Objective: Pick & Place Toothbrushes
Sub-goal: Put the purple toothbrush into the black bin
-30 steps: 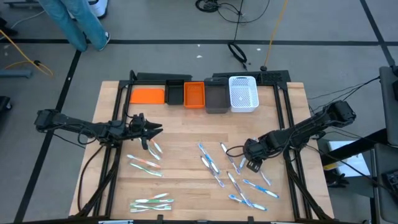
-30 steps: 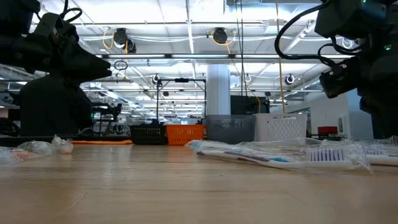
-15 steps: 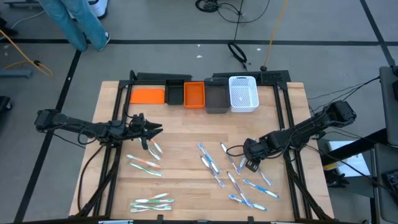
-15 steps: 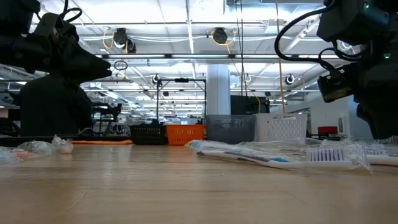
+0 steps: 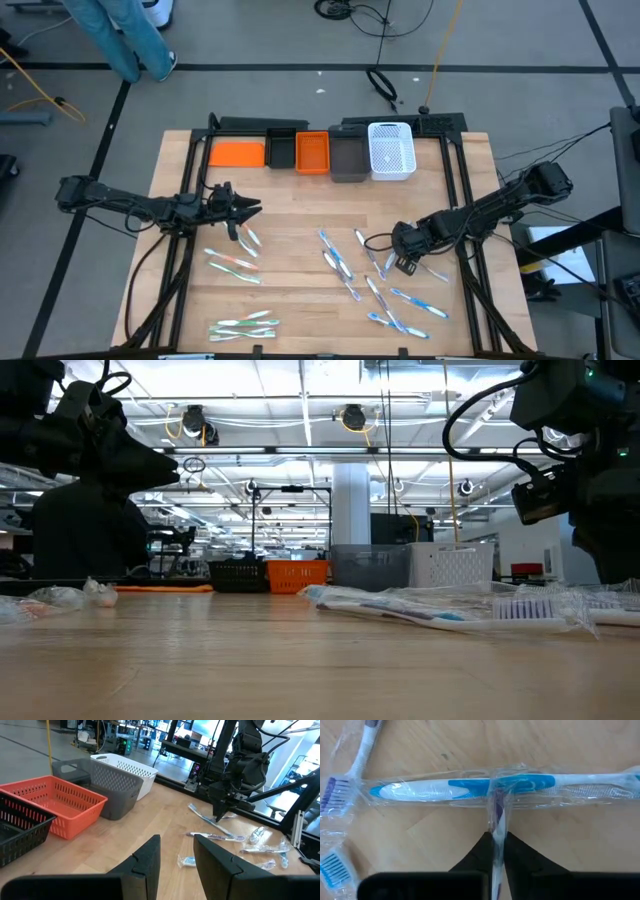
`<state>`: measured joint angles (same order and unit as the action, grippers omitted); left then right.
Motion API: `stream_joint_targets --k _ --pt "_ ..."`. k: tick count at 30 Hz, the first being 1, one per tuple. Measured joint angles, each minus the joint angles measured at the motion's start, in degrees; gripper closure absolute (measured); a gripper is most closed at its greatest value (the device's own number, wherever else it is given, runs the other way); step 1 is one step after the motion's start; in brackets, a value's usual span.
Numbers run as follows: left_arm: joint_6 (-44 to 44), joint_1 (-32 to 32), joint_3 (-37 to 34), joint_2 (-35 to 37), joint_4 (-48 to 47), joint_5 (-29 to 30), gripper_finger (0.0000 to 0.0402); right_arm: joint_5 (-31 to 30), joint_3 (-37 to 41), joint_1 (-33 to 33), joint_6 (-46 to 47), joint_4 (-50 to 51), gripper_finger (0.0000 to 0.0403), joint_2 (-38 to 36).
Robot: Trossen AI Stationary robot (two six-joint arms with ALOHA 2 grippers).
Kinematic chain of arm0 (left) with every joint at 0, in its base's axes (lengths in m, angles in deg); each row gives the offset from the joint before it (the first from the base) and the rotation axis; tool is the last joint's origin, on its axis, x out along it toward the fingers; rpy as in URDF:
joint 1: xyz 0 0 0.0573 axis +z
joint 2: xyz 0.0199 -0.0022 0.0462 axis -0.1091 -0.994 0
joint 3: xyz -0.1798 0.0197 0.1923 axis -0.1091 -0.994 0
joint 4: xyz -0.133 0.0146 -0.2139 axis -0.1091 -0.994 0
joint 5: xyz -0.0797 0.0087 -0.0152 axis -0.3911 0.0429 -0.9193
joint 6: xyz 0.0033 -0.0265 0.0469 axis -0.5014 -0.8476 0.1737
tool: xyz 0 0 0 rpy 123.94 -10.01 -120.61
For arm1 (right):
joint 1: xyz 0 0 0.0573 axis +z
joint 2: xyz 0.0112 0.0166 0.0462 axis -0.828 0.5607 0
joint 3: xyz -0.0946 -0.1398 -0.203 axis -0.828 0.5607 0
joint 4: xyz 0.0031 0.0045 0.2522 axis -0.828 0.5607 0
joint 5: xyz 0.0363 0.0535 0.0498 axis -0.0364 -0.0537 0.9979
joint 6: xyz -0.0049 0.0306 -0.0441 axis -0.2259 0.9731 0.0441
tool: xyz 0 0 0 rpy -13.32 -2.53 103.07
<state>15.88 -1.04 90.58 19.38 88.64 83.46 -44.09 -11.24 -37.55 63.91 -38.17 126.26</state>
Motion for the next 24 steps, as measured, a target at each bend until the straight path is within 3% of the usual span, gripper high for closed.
stream_joint_targets --k 11,17,24 --pt "0.0 0.0 0.0 0.0 0.0 0.0 0.0284 1.7 0.1 0.0 1.1 -0.3 0.0386 -1.4" --pt "-0.1 0.0 0.0 0.0 0.0 0.0 0.0284 1.3 0.1 0.0 1.1 -0.4 0.0386 -6.6" --pt "-0.4 0.0 0.0 0.0 0.1 0.0 0.0284 -3.6 0.1 0.0 -1.0 -6.8 0.0386 -13.3"
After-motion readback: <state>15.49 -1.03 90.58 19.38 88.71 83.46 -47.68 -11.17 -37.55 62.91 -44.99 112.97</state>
